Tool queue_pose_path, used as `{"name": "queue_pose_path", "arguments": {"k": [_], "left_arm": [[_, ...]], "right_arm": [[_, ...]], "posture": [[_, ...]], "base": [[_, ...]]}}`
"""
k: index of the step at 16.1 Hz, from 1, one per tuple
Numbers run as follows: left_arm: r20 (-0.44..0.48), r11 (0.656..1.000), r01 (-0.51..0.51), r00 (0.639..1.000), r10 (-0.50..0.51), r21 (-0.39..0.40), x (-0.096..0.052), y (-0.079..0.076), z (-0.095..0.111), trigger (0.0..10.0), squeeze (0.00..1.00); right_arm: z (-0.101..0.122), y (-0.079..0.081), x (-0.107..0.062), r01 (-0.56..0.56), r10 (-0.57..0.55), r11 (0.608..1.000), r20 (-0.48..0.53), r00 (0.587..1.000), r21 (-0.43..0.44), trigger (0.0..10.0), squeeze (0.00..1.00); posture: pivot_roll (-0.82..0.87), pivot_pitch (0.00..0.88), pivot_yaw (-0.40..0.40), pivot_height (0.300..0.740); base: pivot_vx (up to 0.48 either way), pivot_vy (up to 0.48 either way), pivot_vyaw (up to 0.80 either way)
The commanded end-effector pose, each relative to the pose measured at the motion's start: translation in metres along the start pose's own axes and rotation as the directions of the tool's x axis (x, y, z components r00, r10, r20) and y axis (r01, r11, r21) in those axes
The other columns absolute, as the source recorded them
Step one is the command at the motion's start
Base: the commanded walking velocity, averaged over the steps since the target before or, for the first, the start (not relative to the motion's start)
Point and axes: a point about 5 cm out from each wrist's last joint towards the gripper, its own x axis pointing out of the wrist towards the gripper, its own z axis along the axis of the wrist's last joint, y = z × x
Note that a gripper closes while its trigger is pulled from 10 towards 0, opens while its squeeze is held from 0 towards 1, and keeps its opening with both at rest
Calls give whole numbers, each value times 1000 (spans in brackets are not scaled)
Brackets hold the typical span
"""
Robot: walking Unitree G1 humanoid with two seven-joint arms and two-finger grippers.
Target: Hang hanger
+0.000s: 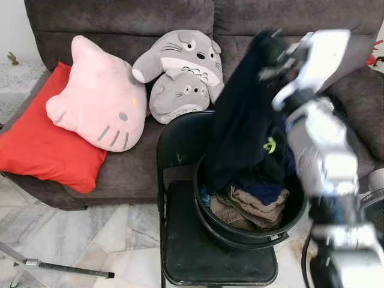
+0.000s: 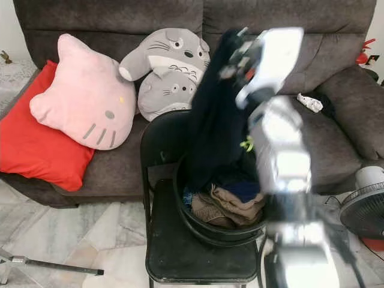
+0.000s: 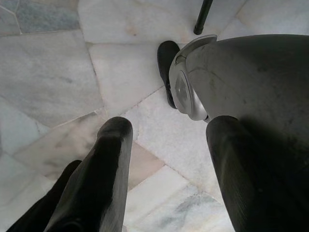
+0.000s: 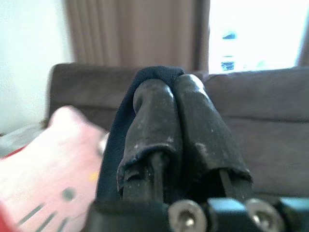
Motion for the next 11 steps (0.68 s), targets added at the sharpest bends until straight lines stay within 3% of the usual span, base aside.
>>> {"name": "queue_pose_path", "arguments": {"k": [1, 4, 7, 8, 10, 11], "left_arm": [[-38, 1000, -4, 999, 3, -8, -2, 1, -11, 10000, 0], [-38, 1000, -2, 999, 2, -5, -2, 2, -11, 10000, 0], [-36, 1000, -4, 999, 4, -6, -2, 2, -11, 10000, 0], [-37, 1000, -5, 999, 5, -6, -2, 2, -11, 10000, 0], [-37, 1000, -5, 999, 4, -7, -2, 2, -11, 10000, 0], [-36, 1000, -4, 999, 4, -8, -2, 1, -10, 10000, 0]], "right_arm": [[2, 14, -5, -64, 64, 998, -4, 998, 18, 0, 0], [-15, 44, -24, -141, 154, 979, -80, 985, 143, 0, 0], [-30, 77, -52, -248, 290, 939, -163, 943, 236, 0, 0], [-33, 96, -68, -341, 400, 898, -192, 896, 280, 0, 0], [-35, 110, -82, -453, 516, 846, -221, 827, 281, 0, 0], [-42, 112, -96, -497, 561, 825, -283, 778, 268, 0, 0]], "posture": [[-120, 183, -18, 740], [-119, 182, -20, 740], [-117, 182, -21, 740], [-119, 181, -21, 740], [-117, 181, -22, 740], [-119, 179, -25, 740]], "base": [[0, 0, 0], [0, 0, 0], [0, 0, 0], [0, 0, 0], [0, 0, 0], [0, 0, 0]]}}
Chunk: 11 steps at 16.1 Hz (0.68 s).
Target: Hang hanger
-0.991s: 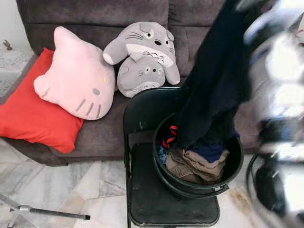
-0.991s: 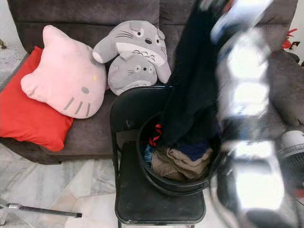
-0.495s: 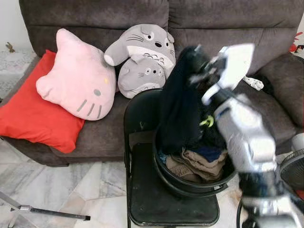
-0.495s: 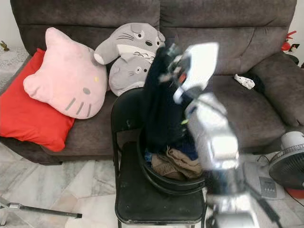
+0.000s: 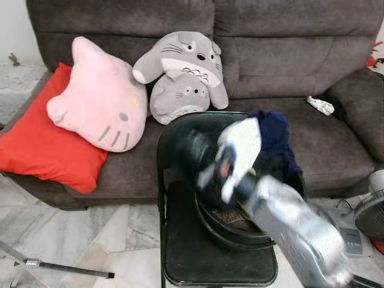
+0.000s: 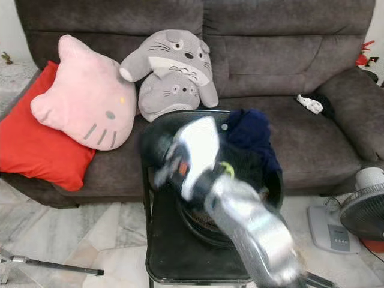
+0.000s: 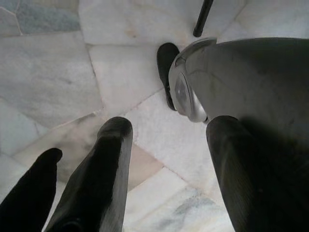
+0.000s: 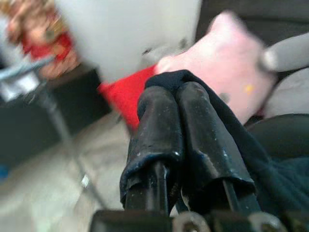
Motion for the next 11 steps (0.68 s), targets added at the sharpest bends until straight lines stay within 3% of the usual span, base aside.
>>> {"name": "queue_pose_path", "arguments": {"k": [1, 4, 5, 11], "left_arm": [[-36, 1000, -4, 999, 4, -9, -2, 1, -10, 10000, 0], [-36, 1000, -3, 999, 3, -8, -2, 1, -10, 10000, 0], [-37, 1000, -1, 999, 1, -6, -2, 1, -10, 10000, 0], [-36, 1000, 3, 999, -3, -1, -2, 0, -10, 10000, 0]], "right_arm": [[-5, 5, -7, -17, 17, 1000, -54, 998, -9, 0, 0], [-23, 8, -23, -40, 33, 999, -190, 981, -30, 0, 0], [-30, 16, -31, -81, 71, 996, -236, 969, -32, 0, 0], [-45, 15, -37, -39, 39, 999, -288, 957, 6, 0, 0]], "posture": [[-120, 178, -26, 740], [-122, 178, -27, 740], [-130, 177, -27, 740], [-126, 182, -28, 740]], "base": [[0, 0, 0], [0, 0, 0], [0, 0, 0], [0, 0, 0]]}}
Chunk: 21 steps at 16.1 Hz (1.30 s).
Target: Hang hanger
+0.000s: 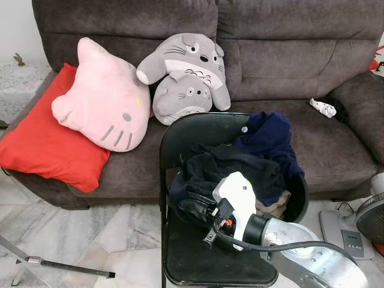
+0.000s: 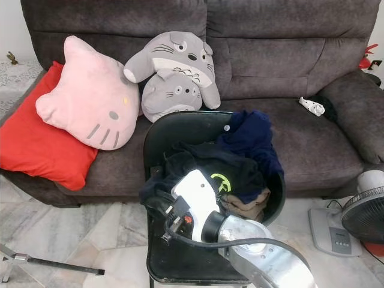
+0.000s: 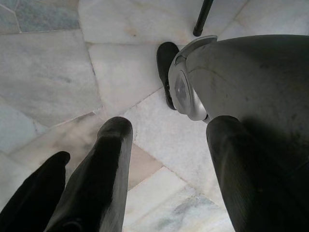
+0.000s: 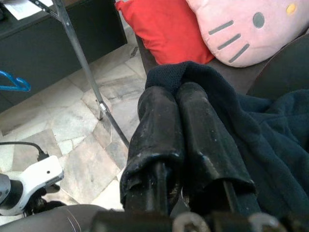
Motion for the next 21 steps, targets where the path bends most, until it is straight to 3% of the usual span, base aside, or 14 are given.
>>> {"name": "queue_pose_path", "arguments": {"k": [1, 2, 4, 5, 10, 13, 15, 16, 17, 18, 19, 20, 21], "left_arm": [[-39, 1000, 0, 999, 0, -2, -2, 1, -11, 10000, 0], [-41, 1000, -1, 999, 1, 1, -2, 1, -11, 10000, 0], [-41, 1000, 0, 999, 0, 3, -2, 1, -11, 10000, 0], [-42, 1000, 2, 999, -2, 8, -2, 1, -11, 10000, 0], [-43, 1000, 5, 999, -4, 21, -3, 2, -11, 10000, 0], [-44, 1000, 8, 999, -6, 30, -2, 2, -11, 10000, 0], [-44, 999, 9, 999, -7, 33, -2, 2, -10, 10000, 0], [-44, 999, 10, 999, -9, 35, -2, 2, -10, 10000, 0], [-45, 999, 11, 999, -9, 37, -2, 1, -10, 10000, 0], [-45, 999, 11, 999, -10, 38, -2, 1, -10, 10000, 0], [-46, 999, 11, 999, -10, 41, -2, 2, -10, 10000, 0], [-46, 999, 11, 999, -9, 43, -2, 2, -10, 10000, 0], [-46, 999, 11, 999, -9, 45, -2, 2, -10, 10000, 0]], "right_arm": [[-6, -1, -2, 13, -13, 1000, -39, 999, 2, 4235, 0], [-13, -11, -3, 97, -94, 995, -72, 993, 36, 10000, 0], [-21, -30, -5, 246, -238, 965, -90, 967, 94, 10000, 0], [-28, -44, -8, 356, -343, 919, -105, 933, 168, 10000, 1000], [-31, -39, -8, 326, -309, 927, -114, 944, 184, 10000, 1000], [-29, -16, -5, 139, -125, 983, -123, 985, 117, 10000, 1000], [-32, -27, -7, 239, -224, 965, -134, 965, 108, 10000, 1000], [-30, -46, -11, 373, -358, 920, -122, 925, 124, 10000, 1000], [-27, -57, -15, 446, -436, 884, -99, 894, 138, 10000, 886], [-25, -64, -18, 492, -484, 859, -89, 871, 144, 10000, 302], [-21, -78, -26, 583, -582, 798, -57, 811, 153, 10000, 0], [-19, -83, -30, 611, -614, 774, -40, 788, 164, 10000, 0], [-15, -82, -29, 600, -607, 782, -15, 795, 168, 10000, 0]], "posture": [[-126, 182, -28, 740], [-127, 185, -29, 740], [-127, 186, -29, 740], [-126, 187, -29, 740], [-125, 191, -28, 740], [-125, 192, -28, 740], [-126, 192, -28, 740], [-127, 192, -28, 740], [-127, 193, -28, 740], [-128, 193, -28, 740], [-129, 193, -29, 740], [-129, 194, -29, 740], [-128, 195, -28, 740]], "base": [[0, 0, 0], [0, 0, 0], [0, 0, 0], [0, 0, 0], [0, 0, 0], [0, 0, 0], [0, 0, 0], [0, 0, 0], [0, 0, 0], [0, 0, 0], [0, 0, 0], [0, 0, 0], [0, 0, 0]]}}
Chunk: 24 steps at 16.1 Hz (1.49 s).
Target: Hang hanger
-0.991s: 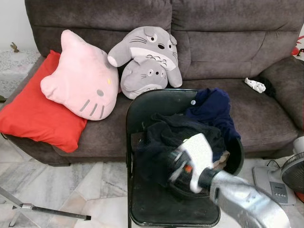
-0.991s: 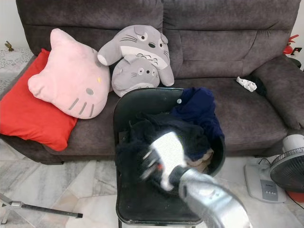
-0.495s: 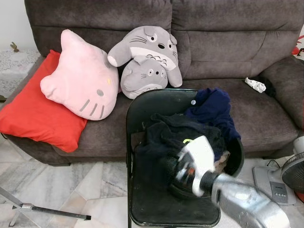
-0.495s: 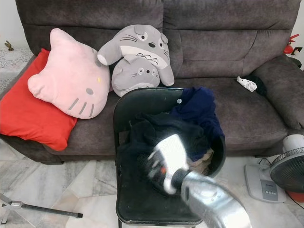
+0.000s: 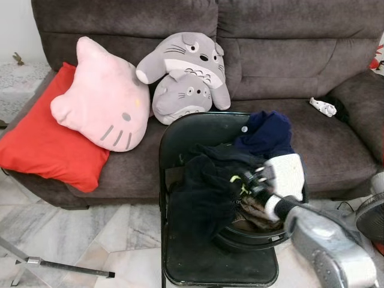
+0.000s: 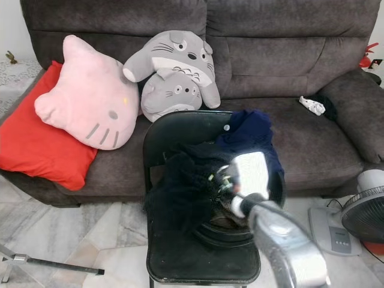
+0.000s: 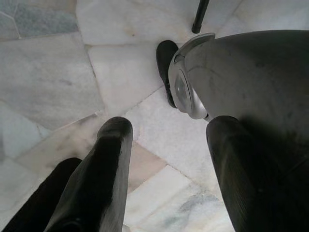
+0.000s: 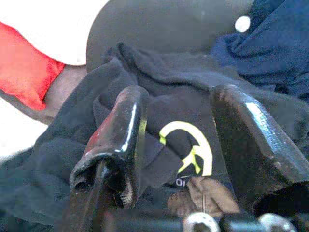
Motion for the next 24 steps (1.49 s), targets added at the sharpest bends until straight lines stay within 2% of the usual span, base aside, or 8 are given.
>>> {"name": "queue_pose_path", "arguments": {"k": [1, 3, 9, 10, 15, 16, 17, 24], "left_arm": [[-42, 1000, 2, 999, -2, 10, -2, 1, -11, 10000, 0], [-42, 1000, 3, 999, -2, 12, -2, 1, -11, 10000, 0], [-44, 1000, 7, 999, -6, 21, -2, 1, -11, 10000, 0], [-44, 1000, 7, 999, -6, 22, -2, 1, -11, 10000, 0], [-47, 999, 8, 999, -6, 32, -3, 2, -11, 10000, 0], [-47, 999, 8, 999, -6, 35, -3, 2, -11, 10000, 0], [-46, 999, 8, 999, -7, 37, -3, 2, -11, 10000, 0], [-36, 997, 11, 999, -8, 71, -3, 4, -8, 10000, 0]], "right_arm": [[1, 8, -1, -56, 56, 998, 5, 998, 3, 10000, 0], [-1, 19, -2, -122, 122, 992, 2, 993, -11, 10000, 0], [3, -73, -14, 386, -386, 922, 7, 922, -11, 10000, 67], [5, -82, -18, 416, -416, 909, 8, 909, 1, 10000, 1000], [12, -115, -28, 370, -370, 929, -16, 929, -6, 10000, 808], [14, -119, -28, 346, -347, 938, -12, 938, -17, 10000, 125], [11, -129, -26, 356, -357, 934, -26, 934, -21, 10000, 0], [20, -148, -3, 250, -265, 959, 117, 957, 133, 10000, 0]], "posture": [[-129, 195, -28, 740], [-127, 195, -29, 740], [-128, 192, -27, 740], [-128, 193, -27, 740], [-132, 191, -19, 740], [-130, 190, -16, 740], [-129, 189, -12, 740], [-118, 193, 5, 740]], "base": [[0, 0, 0], [0, 0, 0], [0, 0, 0], [0, 0, 0], [0, 0, 0], [0, 0, 0], [0, 0, 0], [0, 0, 0]]}}
